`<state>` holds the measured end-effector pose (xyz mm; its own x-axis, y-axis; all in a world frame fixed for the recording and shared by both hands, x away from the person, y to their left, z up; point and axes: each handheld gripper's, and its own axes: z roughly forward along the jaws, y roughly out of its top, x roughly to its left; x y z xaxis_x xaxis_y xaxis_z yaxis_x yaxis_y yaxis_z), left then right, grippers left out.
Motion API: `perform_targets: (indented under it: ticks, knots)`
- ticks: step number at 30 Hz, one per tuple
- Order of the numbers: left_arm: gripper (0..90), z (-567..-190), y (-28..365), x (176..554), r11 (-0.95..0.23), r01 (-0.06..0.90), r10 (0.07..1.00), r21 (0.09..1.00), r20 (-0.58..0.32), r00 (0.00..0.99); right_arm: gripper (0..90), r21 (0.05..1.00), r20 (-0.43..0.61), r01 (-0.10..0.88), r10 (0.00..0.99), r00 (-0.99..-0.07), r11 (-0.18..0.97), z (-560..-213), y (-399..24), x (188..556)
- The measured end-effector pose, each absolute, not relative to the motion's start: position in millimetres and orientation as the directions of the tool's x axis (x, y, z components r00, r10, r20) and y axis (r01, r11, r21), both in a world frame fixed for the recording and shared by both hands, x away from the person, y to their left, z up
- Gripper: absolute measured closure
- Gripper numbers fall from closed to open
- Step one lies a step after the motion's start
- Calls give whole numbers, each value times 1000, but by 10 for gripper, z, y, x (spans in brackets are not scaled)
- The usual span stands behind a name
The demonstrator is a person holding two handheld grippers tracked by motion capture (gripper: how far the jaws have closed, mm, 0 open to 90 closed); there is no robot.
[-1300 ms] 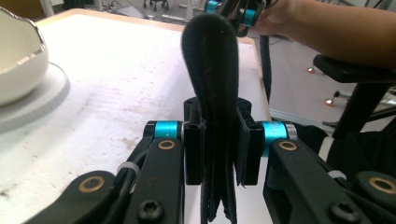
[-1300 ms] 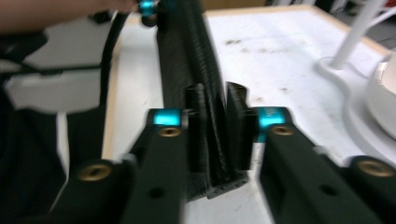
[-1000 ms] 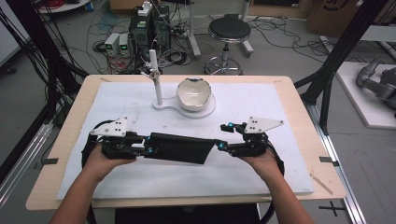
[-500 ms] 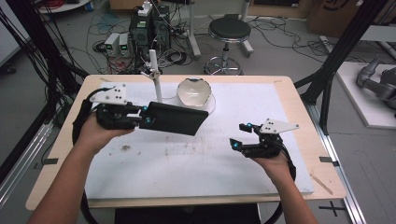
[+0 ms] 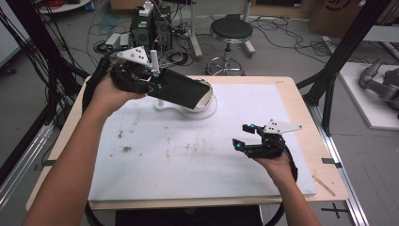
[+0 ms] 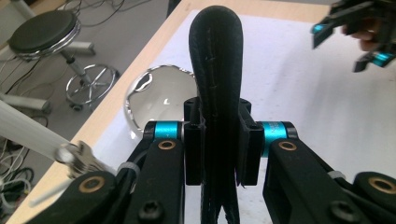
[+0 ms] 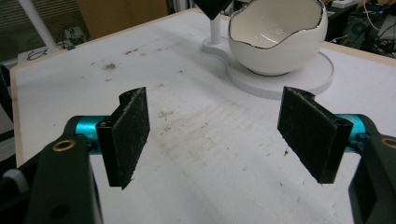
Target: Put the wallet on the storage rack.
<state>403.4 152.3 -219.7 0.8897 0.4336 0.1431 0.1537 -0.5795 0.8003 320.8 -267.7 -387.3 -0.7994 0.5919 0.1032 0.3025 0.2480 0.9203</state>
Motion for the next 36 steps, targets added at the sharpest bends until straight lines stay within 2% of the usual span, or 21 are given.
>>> perform_targets:
  ticks: [10, 17, 22, 29, 31, 32, 34, 36]
  knots:
    - [765, -2202, 1236, 4467, -656, 218, 468, 723, 163, 869, 256, 917, 119, 317, 593, -797, 241, -3901, -2716, 3233]
    - [765, -2462, 1029, 4708, -698, 278, 491, 660, 158, 857, 256, 916, 126, 322, 590, -798, 239, -3911, -2733, 3247]
    - [764, -2601, 960, 4797, -691, 303, 492, 656, 119, 862, 256, 914, 126, 322, 583, -802, 245, -3923, -2731, 3247]
    - [756, -2701, 846, 4897, -686, 320, 522, 654, 136, 842, 256, 909, 131, 330, 578, -805, 253, -3954, -2711, 3258]
    - [717, -2701, 841, 4902, -688, 319, 533, 651, 156, 832, 256, 909, 131, 330, 576, -807, 255, -3954, -2709, 3256]
    - [660, -2695, 833, 4900, -688, 316, 557, 654, 196, 807, 256, 909, 132, 330, 577, -806, 254, -3954, -2707, 3254]
    - [576, -2669, 833, 4886, -674, 322, 580, 665, 206, 788, 256, 909, 132, 331, 577, -806, 253, -3954, -2706, 3254]
    - [535, -2635, 838, 4863, -669, 304, 577, 678, 216, 788, 256, 910, 133, 330, 576, -807, 252, -3953, -2708, 3255]
